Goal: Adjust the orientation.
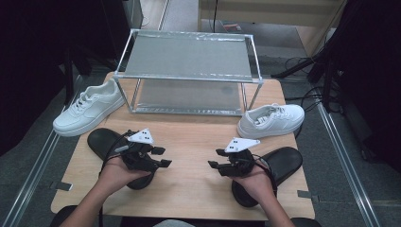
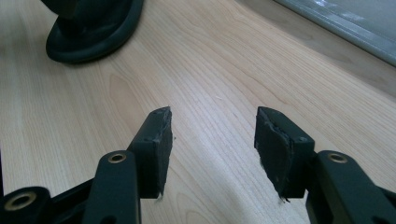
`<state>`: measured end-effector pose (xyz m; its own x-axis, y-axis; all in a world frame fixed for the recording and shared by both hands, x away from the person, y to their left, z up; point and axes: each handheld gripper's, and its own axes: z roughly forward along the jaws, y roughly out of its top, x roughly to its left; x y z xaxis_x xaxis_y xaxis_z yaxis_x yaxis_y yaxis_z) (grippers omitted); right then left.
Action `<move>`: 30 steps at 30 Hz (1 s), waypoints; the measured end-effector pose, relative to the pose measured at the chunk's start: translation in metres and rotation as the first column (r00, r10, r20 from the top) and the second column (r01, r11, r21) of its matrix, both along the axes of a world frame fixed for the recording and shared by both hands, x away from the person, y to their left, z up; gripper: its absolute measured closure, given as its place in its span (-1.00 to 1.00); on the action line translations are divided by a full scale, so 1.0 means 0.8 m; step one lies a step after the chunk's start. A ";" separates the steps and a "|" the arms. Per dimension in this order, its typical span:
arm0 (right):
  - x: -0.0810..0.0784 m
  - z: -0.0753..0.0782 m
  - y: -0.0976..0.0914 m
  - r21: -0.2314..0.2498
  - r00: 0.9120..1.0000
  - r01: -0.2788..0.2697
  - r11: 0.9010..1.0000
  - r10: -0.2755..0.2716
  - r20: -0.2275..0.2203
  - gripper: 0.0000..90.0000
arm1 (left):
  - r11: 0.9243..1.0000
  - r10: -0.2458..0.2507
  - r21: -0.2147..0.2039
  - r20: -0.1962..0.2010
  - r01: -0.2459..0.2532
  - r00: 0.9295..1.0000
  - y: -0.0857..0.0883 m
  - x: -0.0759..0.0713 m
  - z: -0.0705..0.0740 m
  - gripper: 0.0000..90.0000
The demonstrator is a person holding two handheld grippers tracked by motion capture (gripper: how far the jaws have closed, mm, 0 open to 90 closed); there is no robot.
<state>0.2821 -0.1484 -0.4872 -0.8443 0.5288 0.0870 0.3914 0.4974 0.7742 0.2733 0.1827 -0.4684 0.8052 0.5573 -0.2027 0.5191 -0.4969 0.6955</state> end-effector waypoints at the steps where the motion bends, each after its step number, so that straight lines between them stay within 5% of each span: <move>1: 0.000 0.000 0.000 0.000 1.000 0.000 1.000 0.000 0.000 0.07 | 1.000 0.000 0.000 0.000 0.000 1.000 0.000 0.000 0.000 -0.03; 18: 0.012 0.005 0.002 -0.023 1.000 0.000 1.000 0.000 -0.024 0.04 | 0.996 0.081 0.047 -0.007 -0.080 0.997 0.026 -0.006 0.005 -0.05; 30: 0.022 0.007 0.017 -0.013 0.998 -0.039 0.999 0.038 -0.041 0.03 | 0.982 0.181 0.057 -0.016 -0.180 0.983 0.064 -0.015 0.006 -0.10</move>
